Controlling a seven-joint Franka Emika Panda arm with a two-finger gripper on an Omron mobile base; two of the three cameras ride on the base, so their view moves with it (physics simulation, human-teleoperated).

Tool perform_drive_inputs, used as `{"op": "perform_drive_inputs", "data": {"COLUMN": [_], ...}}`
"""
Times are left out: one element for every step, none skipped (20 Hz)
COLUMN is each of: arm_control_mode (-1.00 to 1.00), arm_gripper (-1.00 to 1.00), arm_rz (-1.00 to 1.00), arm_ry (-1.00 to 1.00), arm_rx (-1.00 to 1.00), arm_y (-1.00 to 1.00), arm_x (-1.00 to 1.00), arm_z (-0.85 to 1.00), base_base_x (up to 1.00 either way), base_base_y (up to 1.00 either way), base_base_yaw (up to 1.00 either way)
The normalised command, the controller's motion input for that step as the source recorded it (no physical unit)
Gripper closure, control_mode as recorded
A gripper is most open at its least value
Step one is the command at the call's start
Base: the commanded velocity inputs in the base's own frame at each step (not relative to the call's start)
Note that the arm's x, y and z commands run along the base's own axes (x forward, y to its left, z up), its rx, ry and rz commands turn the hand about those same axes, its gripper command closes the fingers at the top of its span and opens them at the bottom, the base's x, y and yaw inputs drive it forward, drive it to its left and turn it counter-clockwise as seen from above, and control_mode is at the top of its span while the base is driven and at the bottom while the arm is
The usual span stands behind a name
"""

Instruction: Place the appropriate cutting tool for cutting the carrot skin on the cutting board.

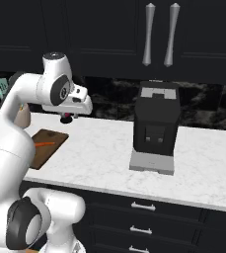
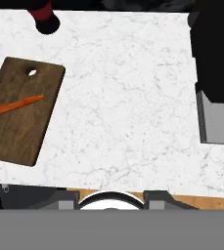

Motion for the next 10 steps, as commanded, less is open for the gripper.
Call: {"op": "perform_drive_inputs", "data": {"arm_control_mode": [-1.0, -1.0, -1.0, -1.0, -1.0, -1.0, -1.0, -1.0, -1.0, -1.0], "arm_gripper": [-1.0, -1.0, -1.0, -1.0, -1.0, -1.0, -1.0, -1.0, -1.0, -1.0], "arm_rz": [0.0, 0.0, 0.0, 0.03, 0.09, 0.11, 0.15, 0.16, 0.15, 0.15], "arm_ry": [0.0, 0.0, 0.0, -0.02, 0.0, -0.07, -0.07, -0.11, -0.1, -0.07], "arm_rx": [0.0, 0.0, 0.0, 0.0, -0.01, 0.0, -0.03, -0.03, -0.05, -0.05], "arm_y": [0.0, 0.0, 0.02, 0.08, 0.24, 0.29, 0.39, 0.54, 0.58, 0.66], "arm_x": [-0.01, -0.23, -0.45, -0.76, -0.87, -1.0, -1.0, -1.0, -1.0, -1.0], "arm_z": [0.0, 0.0, -0.09, -0.1, -0.35, -0.41, -0.51, -0.58, -0.64, -0.64], "base_base_x": [0.0, 0.0, 0.0, 0.0, 0.0, 0.0, 0.0, 0.0, 0.0, 0.0], "base_base_y": [0.0, 0.0, 0.0, 0.0, 0.0, 0.0, 0.0, 0.0, 0.0, 0.0], "base_base_yaw": [0.0, 0.0, 0.0, 0.0, 0.0, 0.0, 0.0, 0.0, 0.0, 0.0]}}
